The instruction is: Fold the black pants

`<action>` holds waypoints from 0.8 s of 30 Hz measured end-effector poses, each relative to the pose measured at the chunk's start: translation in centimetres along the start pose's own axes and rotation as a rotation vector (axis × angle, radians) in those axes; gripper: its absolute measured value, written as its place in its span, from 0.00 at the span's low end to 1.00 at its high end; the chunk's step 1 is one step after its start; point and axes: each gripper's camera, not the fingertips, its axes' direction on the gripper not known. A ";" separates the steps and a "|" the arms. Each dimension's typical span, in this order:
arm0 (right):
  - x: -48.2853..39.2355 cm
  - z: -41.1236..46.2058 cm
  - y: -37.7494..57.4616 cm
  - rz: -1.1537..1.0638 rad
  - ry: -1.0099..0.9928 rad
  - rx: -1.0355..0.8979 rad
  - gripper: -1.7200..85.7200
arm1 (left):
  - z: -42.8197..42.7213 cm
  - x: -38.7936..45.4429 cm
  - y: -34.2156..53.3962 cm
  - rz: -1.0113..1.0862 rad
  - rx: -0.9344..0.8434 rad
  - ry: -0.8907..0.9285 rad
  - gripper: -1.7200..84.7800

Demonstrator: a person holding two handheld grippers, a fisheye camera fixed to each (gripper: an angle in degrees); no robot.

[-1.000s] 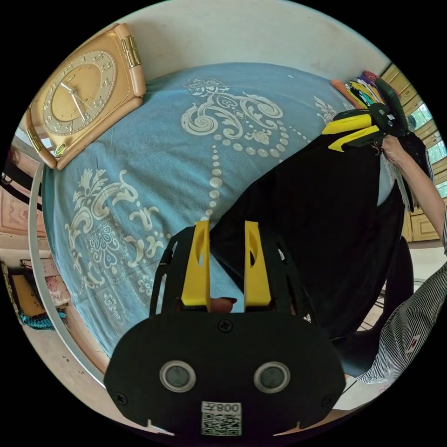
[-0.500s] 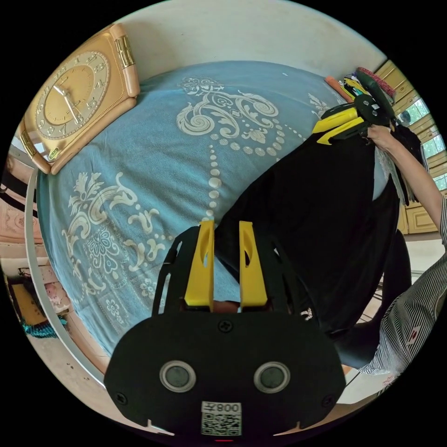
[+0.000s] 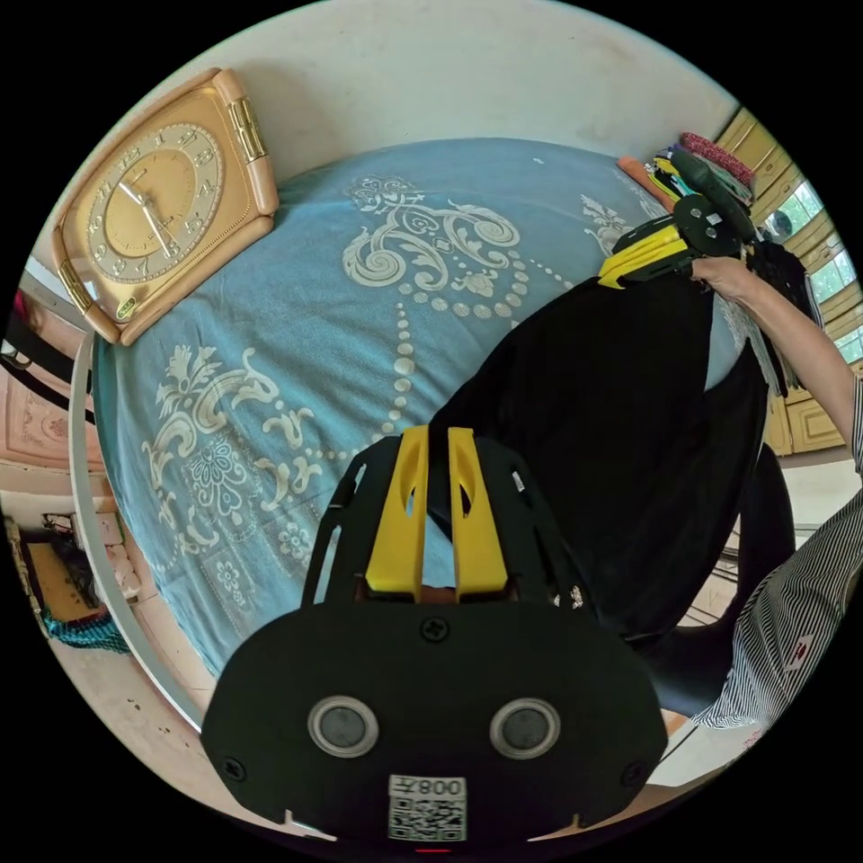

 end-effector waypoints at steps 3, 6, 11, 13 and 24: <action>-1.2 -0.8 1.1 0.010 0.004 0.012 0.03 | -1.4 1.6 0.8 0.016 0.015 -0.025 0.04; -2.2 -1.9 2.4 0.039 -0.009 0.044 0.03 | -2.9 3.1 2.0 0.025 0.036 -0.034 0.04; -5.3 -4.4 5.6 0.034 0.007 0.098 0.03 | -5.0 5.8 4.4 0.037 0.068 -0.052 0.04; -6.6 -5.1 6.9 0.026 0.019 0.115 0.03 | -5.6 6.8 5.4 0.038 0.075 -0.057 0.04; -18.0 -6.9 16.8 -0.031 0.048 0.173 0.03 | -7.4 14.4 13.5 0.058 0.038 -0.051 0.04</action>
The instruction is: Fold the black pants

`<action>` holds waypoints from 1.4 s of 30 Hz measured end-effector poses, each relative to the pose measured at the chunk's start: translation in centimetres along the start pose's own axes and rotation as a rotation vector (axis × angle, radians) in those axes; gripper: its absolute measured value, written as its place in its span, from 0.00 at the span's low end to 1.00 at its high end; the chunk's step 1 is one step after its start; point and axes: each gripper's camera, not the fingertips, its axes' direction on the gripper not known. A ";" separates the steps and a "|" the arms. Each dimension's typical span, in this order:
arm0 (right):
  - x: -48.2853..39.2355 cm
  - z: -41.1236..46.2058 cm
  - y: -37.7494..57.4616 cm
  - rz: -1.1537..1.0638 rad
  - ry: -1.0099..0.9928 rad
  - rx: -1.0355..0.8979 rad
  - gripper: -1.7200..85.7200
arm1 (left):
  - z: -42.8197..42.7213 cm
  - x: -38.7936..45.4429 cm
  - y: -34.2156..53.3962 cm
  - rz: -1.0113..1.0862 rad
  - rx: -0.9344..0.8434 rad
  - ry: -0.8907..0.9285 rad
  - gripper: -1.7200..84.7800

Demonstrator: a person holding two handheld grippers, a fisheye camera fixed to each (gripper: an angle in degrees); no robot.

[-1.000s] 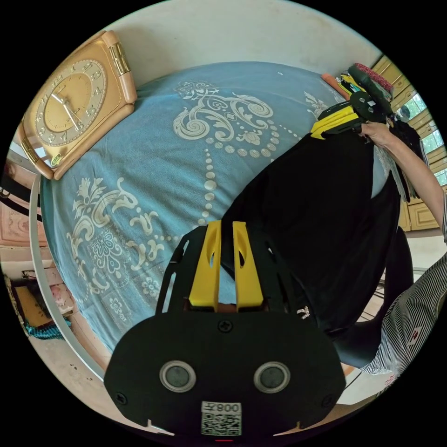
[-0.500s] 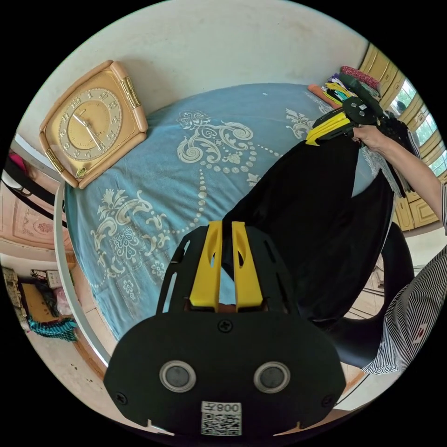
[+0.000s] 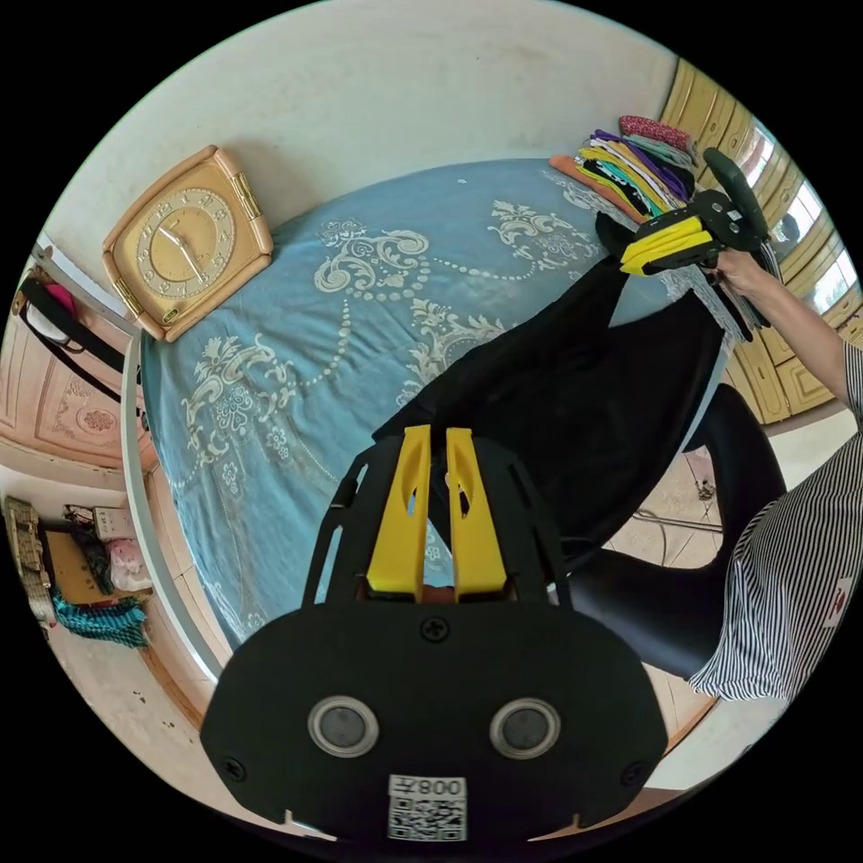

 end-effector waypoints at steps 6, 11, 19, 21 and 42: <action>-6.4 1.3 4.3 -0.020 -0.040 -0.037 0.03 | 1.2 4.0 4.0 0.019 -0.100 0.008 0.04; -10.8 3.5 7.6 -0.037 -0.076 -0.085 0.03 | 2.5 6.3 6.7 0.026 -0.165 0.008 0.04; -14.3 6.0 10.9 -0.032 -0.113 -0.109 0.03 | 4.0 7.9 9.9 -0.021 -0.174 0.048 0.03; -14.7 6.6 11.6 -0.020 -0.128 -0.111 0.03 | 4.7 8.5 10.7 -0.019 -0.186 0.044 0.03; -16.2 14.7 18.7 0.015 -0.245 -0.166 0.03 | 12.1 11.1 15.9 -0.033 -0.241 0.077 0.03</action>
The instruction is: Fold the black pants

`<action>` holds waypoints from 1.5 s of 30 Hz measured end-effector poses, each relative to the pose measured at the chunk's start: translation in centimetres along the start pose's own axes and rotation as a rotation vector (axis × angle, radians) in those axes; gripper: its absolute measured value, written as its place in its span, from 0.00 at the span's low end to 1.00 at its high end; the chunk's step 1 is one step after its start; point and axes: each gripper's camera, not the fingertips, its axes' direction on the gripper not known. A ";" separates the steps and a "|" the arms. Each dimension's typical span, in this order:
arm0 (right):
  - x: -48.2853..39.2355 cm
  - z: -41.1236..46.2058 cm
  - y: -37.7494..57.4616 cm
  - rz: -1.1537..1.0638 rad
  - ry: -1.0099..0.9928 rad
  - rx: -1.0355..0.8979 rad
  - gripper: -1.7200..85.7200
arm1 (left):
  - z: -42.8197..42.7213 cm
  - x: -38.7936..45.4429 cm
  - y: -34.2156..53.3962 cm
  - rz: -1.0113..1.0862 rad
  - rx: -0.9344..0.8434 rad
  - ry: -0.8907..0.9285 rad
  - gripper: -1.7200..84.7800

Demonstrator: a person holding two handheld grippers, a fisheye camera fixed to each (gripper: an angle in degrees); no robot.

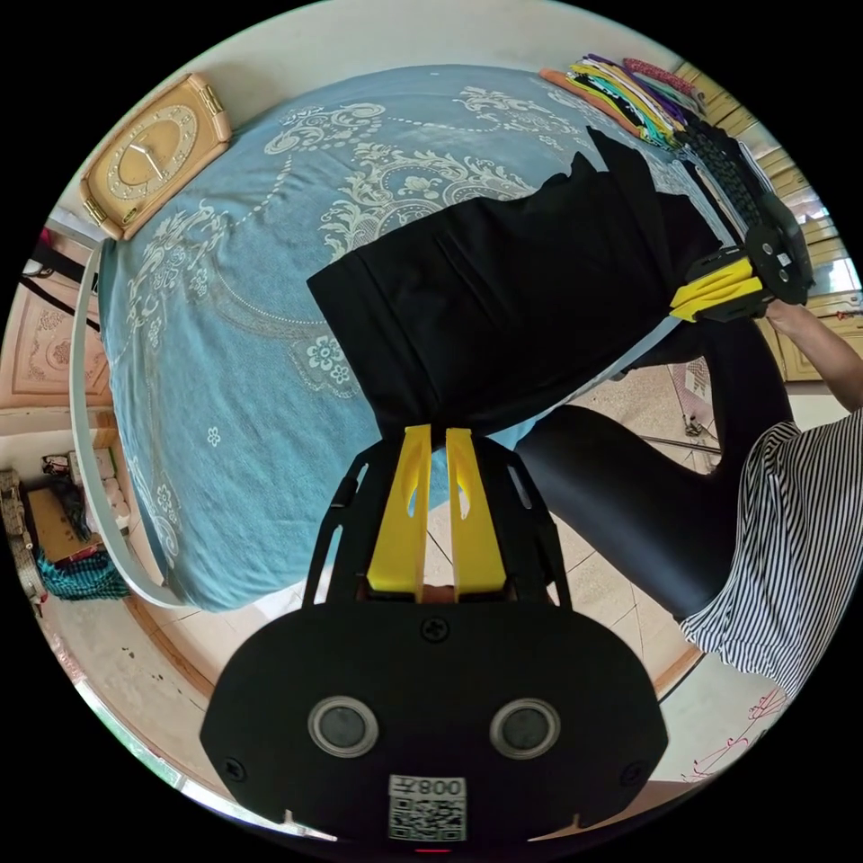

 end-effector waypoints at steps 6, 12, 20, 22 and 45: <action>1.4 3.2 1.4 0.025 -0.010 -0.027 0.03 | 2.9 0.6 0.5 -0.001 -0.020 -0.015 0.04; 3.4 4.5 3.4 0.074 -0.054 0.013 0.04 | 3.8 0.6 1.6 -0.039 0.018 0.003 0.05; 6.1 5.5 6.3 0.133 -0.101 0.064 0.04 | 4.3 1.6 3.8 -0.159 0.270 0.155 0.05; 6.8 5.6 7.0 0.153 -0.120 0.079 0.04 | 5.1 2.8 3.1 -0.152 0.335 0.233 0.04; 17.5 2.4 19.4 0.515 -0.220 0.297 0.03 | 15.3 13.8 -9.8 0.020 0.357 0.428 0.06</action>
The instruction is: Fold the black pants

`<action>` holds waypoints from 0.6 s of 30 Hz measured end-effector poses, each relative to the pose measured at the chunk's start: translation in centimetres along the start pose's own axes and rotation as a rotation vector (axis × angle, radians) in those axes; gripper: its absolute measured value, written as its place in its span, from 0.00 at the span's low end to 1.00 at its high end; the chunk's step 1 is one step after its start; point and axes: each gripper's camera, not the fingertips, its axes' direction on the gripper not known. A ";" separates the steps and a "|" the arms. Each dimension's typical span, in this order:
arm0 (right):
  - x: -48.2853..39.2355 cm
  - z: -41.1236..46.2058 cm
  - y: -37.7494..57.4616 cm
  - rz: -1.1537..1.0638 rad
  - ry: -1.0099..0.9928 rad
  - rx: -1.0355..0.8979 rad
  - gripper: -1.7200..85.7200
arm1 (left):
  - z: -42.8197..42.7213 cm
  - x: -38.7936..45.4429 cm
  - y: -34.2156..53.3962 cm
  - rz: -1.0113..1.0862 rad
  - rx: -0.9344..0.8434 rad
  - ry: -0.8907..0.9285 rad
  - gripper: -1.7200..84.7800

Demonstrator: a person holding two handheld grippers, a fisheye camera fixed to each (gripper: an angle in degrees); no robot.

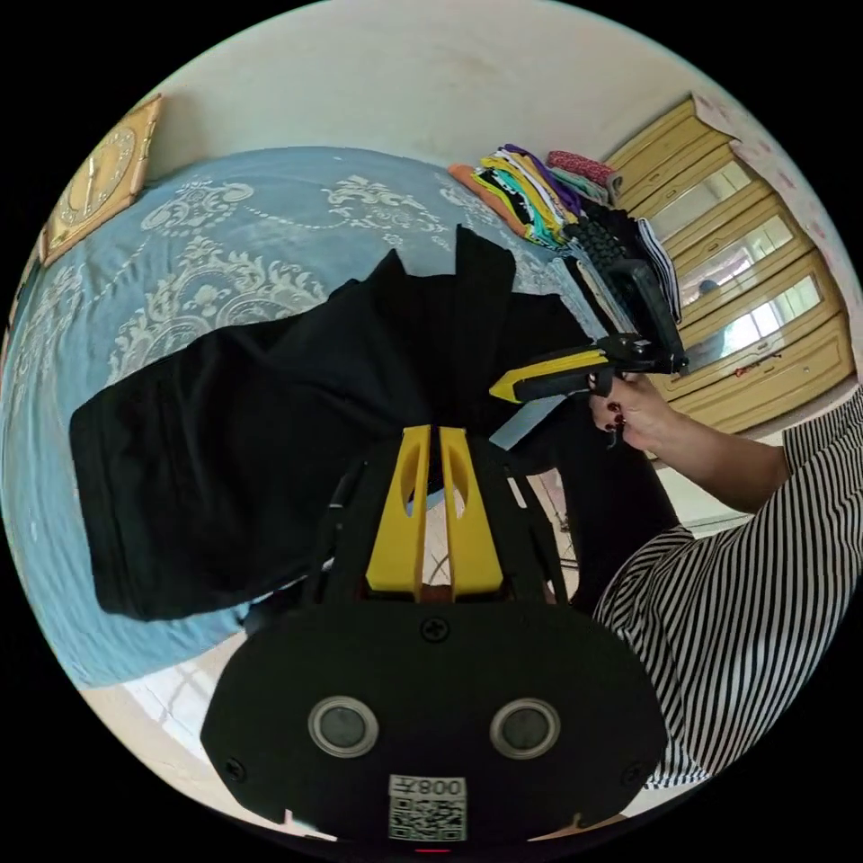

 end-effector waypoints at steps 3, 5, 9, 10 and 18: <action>3.3 -3.6 -1.4 0.068 0.088 0.067 0.05 | 3.6 1.0 -3.5 0.047 -0.030 0.058 0.09; 6.4 -5.9 -3.2 0.146 0.141 0.093 0.08 | 5.3 1.4 -5.5 0.055 -0.044 0.047 0.09; 9.7 -7.4 -5.7 0.223 0.241 0.080 0.09 | 8.9 1.6 -9.2 0.052 -0.083 -0.028 0.10; 10.6 -7.6 -6.4 0.247 0.271 0.067 0.10 | 9.4 1.6 -9.6 0.046 -0.093 -0.041 0.10; 14.5 -6.7 -8.1 0.331 0.366 -0.059 0.11 | 15.5 2.3 -12.7 0.026 -0.149 -0.060 0.08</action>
